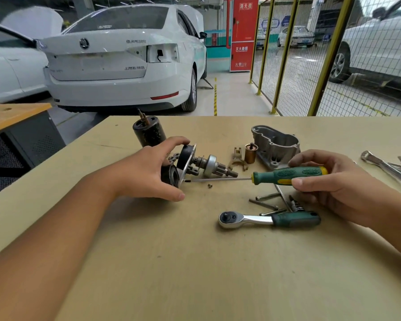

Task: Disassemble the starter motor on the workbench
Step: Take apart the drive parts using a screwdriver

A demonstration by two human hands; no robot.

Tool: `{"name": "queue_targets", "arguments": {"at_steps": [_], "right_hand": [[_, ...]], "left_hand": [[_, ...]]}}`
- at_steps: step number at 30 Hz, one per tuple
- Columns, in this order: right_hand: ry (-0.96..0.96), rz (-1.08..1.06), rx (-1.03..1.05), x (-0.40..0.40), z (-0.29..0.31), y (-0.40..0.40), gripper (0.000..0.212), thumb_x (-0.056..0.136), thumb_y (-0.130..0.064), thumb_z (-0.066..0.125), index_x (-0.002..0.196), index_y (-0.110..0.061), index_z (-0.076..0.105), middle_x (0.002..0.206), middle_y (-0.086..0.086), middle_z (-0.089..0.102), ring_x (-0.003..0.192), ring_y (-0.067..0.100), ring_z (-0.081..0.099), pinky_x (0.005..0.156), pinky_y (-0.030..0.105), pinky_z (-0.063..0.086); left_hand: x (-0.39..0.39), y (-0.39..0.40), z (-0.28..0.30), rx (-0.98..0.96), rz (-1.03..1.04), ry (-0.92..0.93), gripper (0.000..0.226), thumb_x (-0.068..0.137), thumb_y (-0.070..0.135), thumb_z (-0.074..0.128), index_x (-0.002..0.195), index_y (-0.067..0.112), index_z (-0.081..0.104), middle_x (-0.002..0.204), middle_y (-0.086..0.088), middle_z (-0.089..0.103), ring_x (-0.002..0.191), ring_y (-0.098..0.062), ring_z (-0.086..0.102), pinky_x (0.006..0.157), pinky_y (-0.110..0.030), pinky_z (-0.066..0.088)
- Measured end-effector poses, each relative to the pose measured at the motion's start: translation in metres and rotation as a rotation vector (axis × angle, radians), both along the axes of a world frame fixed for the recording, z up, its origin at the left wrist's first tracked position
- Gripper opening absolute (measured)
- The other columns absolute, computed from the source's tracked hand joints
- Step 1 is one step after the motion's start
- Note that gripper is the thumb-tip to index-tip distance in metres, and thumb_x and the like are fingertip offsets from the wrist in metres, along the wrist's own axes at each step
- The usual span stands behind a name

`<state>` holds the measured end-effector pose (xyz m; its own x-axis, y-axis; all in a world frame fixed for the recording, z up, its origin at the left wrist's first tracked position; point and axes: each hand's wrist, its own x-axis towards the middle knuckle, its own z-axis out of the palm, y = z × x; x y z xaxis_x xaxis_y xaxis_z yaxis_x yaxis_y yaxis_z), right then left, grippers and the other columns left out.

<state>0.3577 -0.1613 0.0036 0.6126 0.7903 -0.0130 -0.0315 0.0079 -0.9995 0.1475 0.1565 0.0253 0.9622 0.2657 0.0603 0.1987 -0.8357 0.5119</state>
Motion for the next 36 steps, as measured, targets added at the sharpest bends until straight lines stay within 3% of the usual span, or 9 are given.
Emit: {"name": "queue_targets", "arguments": {"at_steps": [3,7,11,14,20,25,30,33,36], "right_hand": [[0.003,-0.015,-0.014,0.000,-0.002,0.001,0.044,0.052,-0.005,0.087,0.093,-0.014,0.073,0.089,0.015,0.071,0.062,0.025,0.060,0.052,0.027,0.055],[-0.002,-0.037,-0.042,-0.002,-0.001,0.003,0.045,0.053,-0.008,0.090,0.095,-0.012,0.074,0.094,0.018,0.070,0.064,0.027,0.053,0.048,0.028,0.052],[-0.002,-0.055,-0.041,-0.003,0.000,0.004,0.046,0.051,-0.011,0.090,0.094,-0.011,0.074,0.089,0.019,0.068,0.056,0.020,0.052,0.044,0.027,0.048],[-0.007,-0.051,-0.044,-0.005,0.001,0.005,0.045,0.049,-0.015,0.090,0.091,-0.013,0.074,0.081,0.014,0.068,0.054,0.018,0.050,0.043,0.026,0.046],[-0.170,-0.057,-0.128,-0.012,0.002,0.005,0.046,0.052,-0.023,0.097,0.092,-0.020,0.075,0.075,0.009,0.067,0.057,0.020,0.051,0.047,0.028,0.046],[-0.459,-0.078,-0.215,-0.013,0.003,0.002,0.045,0.054,-0.045,0.093,0.094,-0.031,0.077,0.084,0.002,0.074,0.058,0.022,0.063,0.056,0.029,0.054],[-0.230,-0.125,0.078,0.001,0.006,-0.001,0.036,0.052,-0.016,0.091,0.081,-0.009,0.071,0.062,0.012,0.056,0.046,0.020,0.041,0.043,0.029,0.035],[-0.096,-0.181,0.255,0.016,0.017,-0.012,0.012,0.068,-0.005,0.074,0.077,-0.009,0.067,0.065,0.010,0.056,0.043,0.017,0.038,0.044,0.027,0.034],[-0.101,-0.347,0.276,0.024,0.023,-0.023,0.007,0.078,-0.008,0.071,0.077,-0.013,0.067,0.077,0.013,0.059,0.049,0.018,0.044,0.046,0.029,0.039]], "left_hand": [[-0.003,-0.004,0.003,0.044,0.008,0.036,0.115,0.047,0.062,0.089,0.138,0.074,0.020,0.121,0.013,0.056,0.115,0.002,0.056,0.094,-0.034,0.051],[-0.005,-0.008,0.010,0.135,0.050,0.102,0.123,0.043,0.066,0.089,0.140,0.073,0.013,0.118,0.002,0.060,0.103,-0.017,0.067,0.092,-0.042,0.056],[-0.010,-0.004,0.018,0.200,0.116,0.183,0.114,0.040,0.066,0.089,0.131,0.062,0.020,0.104,0.011,0.061,0.073,-0.012,0.071,0.065,-0.044,0.063],[-0.014,0.000,0.022,0.269,0.164,0.255,0.104,0.036,0.071,0.087,0.120,0.058,0.027,0.100,0.015,0.060,0.068,-0.011,0.068,0.052,-0.036,0.059],[-0.016,0.010,0.024,0.154,0.131,0.310,0.068,0.039,0.054,0.094,0.093,0.051,0.053,0.102,0.009,0.061,0.079,-0.015,0.068,0.051,-0.034,0.061],[-0.018,0.015,0.024,0.180,0.159,0.261,0.068,0.038,0.059,0.089,0.096,0.044,0.058,0.101,0.012,0.061,0.084,-0.010,0.065,0.061,-0.032,0.060],[-0.017,0.015,0.022,0.229,0.191,0.167,0.066,0.041,0.069,0.081,0.098,0.041,0.063,0.095,0.015,0.065,0.081,-0.007,0.064,0.074,-0.041,0.060],[-0.015,0.012,0.021,0.214,0.178,0.152,0.062,0.043,0.068,0.080,0.096,0.040,0.066,0.093,0.013,0.067,0.079,-0.005,0.064,0.073,-0.038,0.059],[-0.015,0.012,0.022,0.218,0.158,0.154,0.053,0.051,0.057,0.088,0.097,0.039,0.069,0.091,0.014,0.068,0.077,0.002,0.062,0.068,-0.028,0.055]]}}
